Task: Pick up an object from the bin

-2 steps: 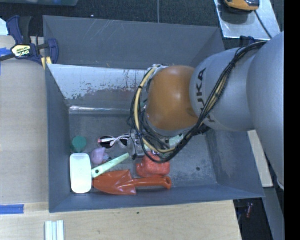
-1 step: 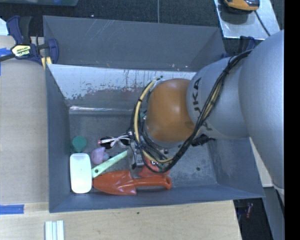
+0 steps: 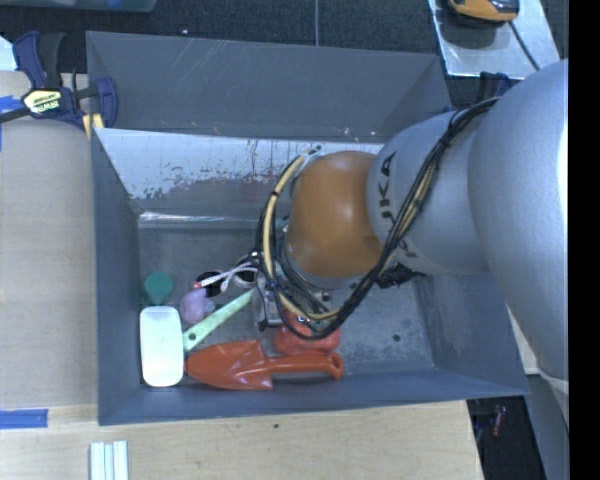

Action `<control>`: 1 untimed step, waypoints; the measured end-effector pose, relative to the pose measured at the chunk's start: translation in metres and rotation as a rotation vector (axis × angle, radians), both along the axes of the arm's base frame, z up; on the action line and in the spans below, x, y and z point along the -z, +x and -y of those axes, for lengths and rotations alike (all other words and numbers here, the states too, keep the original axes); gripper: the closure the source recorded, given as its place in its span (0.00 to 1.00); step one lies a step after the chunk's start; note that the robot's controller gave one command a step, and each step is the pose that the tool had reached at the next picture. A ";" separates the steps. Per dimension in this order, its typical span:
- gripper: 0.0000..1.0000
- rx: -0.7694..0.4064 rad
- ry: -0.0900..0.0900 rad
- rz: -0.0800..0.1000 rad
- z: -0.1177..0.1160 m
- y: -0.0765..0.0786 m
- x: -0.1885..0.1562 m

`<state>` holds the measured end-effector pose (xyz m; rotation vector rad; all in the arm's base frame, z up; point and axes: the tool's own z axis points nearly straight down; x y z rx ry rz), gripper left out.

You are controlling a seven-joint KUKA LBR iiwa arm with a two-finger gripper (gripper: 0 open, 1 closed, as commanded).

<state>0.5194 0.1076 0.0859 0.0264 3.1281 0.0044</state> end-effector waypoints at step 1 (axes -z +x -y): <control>1.00 0.014 0.000 0.003 -0.004 0.005 0.003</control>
Offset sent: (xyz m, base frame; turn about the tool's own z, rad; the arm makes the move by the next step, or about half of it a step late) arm 0.0388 0.0455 -0.0159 -0.0317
